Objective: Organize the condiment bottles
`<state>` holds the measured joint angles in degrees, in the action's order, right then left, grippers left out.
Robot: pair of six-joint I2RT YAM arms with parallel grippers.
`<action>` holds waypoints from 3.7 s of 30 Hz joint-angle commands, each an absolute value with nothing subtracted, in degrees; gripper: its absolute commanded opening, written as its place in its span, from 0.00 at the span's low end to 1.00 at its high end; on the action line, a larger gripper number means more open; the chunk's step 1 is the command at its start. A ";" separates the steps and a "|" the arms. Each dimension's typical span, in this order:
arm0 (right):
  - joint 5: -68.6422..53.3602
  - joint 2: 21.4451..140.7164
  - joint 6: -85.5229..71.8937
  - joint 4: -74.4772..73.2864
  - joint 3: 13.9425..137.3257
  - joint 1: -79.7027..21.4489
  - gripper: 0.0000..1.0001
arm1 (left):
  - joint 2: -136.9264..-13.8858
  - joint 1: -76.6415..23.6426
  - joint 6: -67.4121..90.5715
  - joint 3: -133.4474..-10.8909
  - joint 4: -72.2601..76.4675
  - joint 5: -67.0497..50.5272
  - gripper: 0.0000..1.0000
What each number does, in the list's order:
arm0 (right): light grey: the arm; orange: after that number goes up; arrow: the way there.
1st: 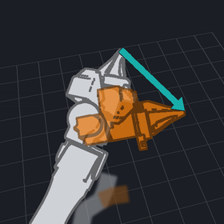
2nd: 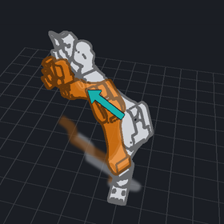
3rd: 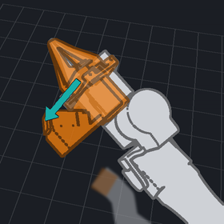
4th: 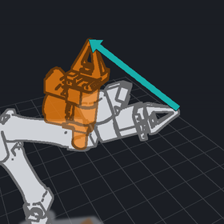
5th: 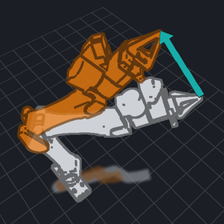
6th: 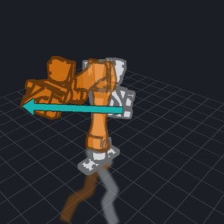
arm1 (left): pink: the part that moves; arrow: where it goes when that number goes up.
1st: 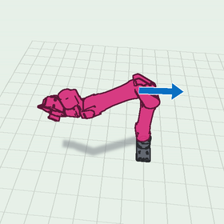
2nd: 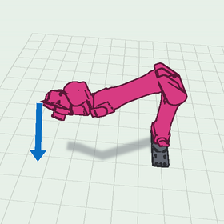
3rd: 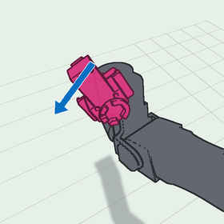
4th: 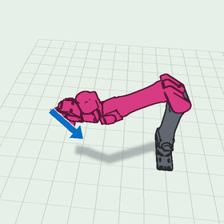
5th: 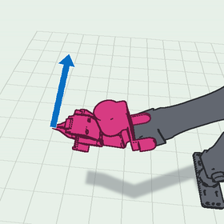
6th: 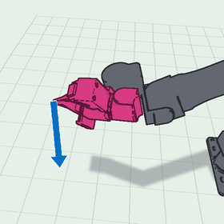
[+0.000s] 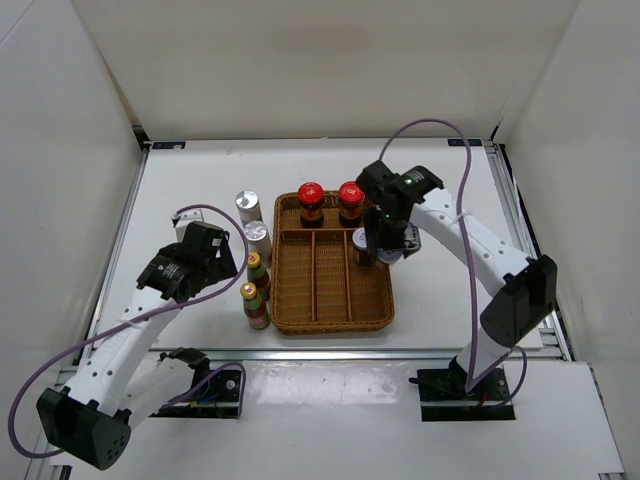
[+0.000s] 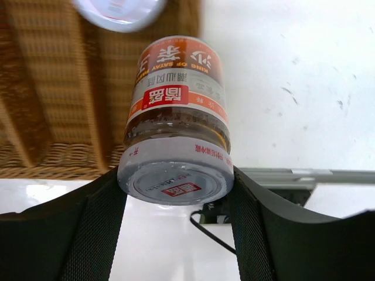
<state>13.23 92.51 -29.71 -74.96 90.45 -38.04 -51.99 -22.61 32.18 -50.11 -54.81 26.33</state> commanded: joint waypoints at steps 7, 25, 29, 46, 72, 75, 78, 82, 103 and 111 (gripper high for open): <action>10.90 102.13 -30.67 -78.50 95.11 -43.51 0.00 | -52.55 -22.41 31.64 -49.92 -53.53 25.58 1.00; 5.00 98.20 -28.12 -67.32 81.12 -42.28 1.00 | -44.66 -22.41 22.77 -55.53 -53.00 16.27 1.00; 7.03 90.54 -29.71 -69.60 81.74 -42.28 1.00 | -45.08 -22.41 20.92 -59.84 -53.00 13.27 1.00; 6.67 66.36 -33.66 -69.35 74.89 -42.80 1.00 | -84.35 -17.49 31.30 -84.36 -52.48 21.09 1.00; 10.46 76.55 -16.26 -67.50 81.73 -42.80 1.00 | -108.19 -15.30 31.73 -95.27 -50.10 15.03 0.90; 10.46 76.55 -15.73 -67.50 81.74 -42.80 1.00 | -109.60 -15.29 31.73 -96.41 -49.57 13.28 0.60; 10.98 76.55 -15.73 -68.02 82.27 -42.80 1.00 | -110.13 -15.29 31.73 -99.40 -49.57 14.05 0.41; 12.29 76.03 -16.26 -68.72 81.74 -42.80 1.00 | -108.20 -15.29 31.73 -104.67 -49.57 15.73 0.17; 16.88 67.59 -26.54 -72.07 75.59 -38.32 1.00 | -84.19 -46.04 31.37 -93.08 -49.57 18.54 0.11; 15.64 67.59 -26.54 -72.59 74.53 -38.32 1.00 | -96.41 -50.01 34.53 -95.10 -48.96 22.15 0.11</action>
<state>16.01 67.96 -25.52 -72.01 75.09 -38.46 -95.83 -49.93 31.79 -93.03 -51.37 18.74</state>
